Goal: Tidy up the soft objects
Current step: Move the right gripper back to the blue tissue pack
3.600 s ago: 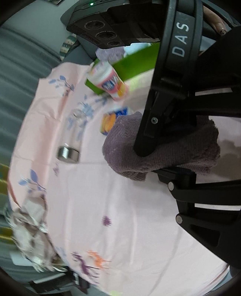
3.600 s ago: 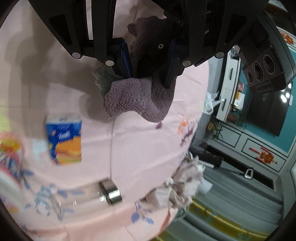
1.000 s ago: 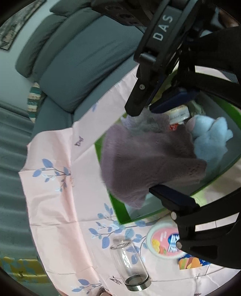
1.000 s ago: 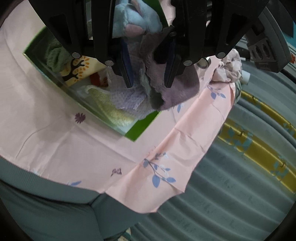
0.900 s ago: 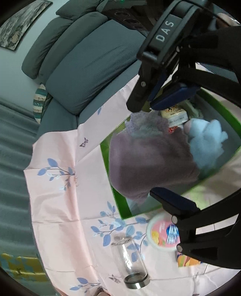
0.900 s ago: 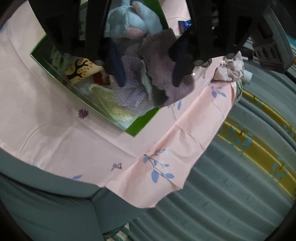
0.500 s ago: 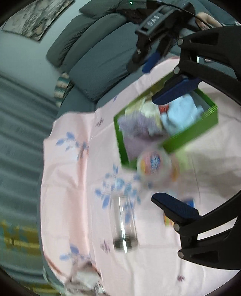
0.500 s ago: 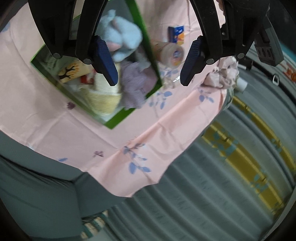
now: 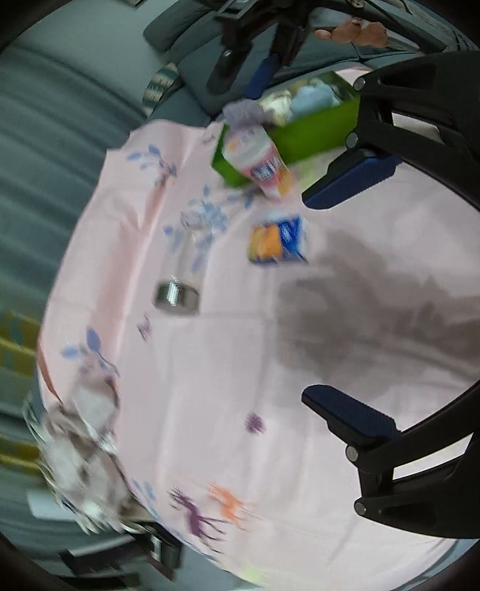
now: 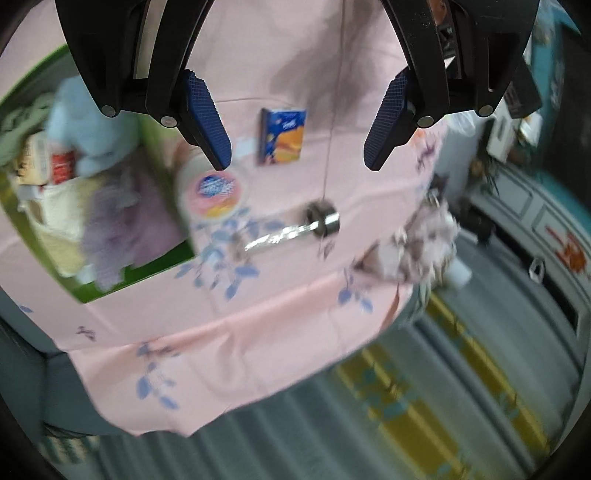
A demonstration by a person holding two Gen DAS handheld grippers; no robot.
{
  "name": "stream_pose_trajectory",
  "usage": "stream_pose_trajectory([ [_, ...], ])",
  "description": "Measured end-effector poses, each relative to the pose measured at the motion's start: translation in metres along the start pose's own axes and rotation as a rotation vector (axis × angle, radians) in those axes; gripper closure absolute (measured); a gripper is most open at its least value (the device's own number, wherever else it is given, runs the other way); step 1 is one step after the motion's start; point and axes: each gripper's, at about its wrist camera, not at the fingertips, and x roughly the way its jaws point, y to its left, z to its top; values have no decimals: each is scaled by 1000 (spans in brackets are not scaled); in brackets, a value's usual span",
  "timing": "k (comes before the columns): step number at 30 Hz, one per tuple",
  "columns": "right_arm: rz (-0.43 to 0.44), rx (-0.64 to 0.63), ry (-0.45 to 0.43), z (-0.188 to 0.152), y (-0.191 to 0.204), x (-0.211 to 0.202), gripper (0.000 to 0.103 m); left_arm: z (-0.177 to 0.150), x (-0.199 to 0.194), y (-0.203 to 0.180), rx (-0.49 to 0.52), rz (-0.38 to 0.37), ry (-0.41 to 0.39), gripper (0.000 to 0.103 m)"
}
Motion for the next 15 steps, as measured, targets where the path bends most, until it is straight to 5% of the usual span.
stream_pose_trajectory([
  [6,-161,-107,183,-32,25,85,27,-23,10,36,-96,49,58,7],
  [10,-280,-166,220,-46,27,124,27,-28,10,53,-129,77,68,7],
  [15,-305,-187,283,-59,17,153,28,-29,9,63,-153,69,77,7],
])
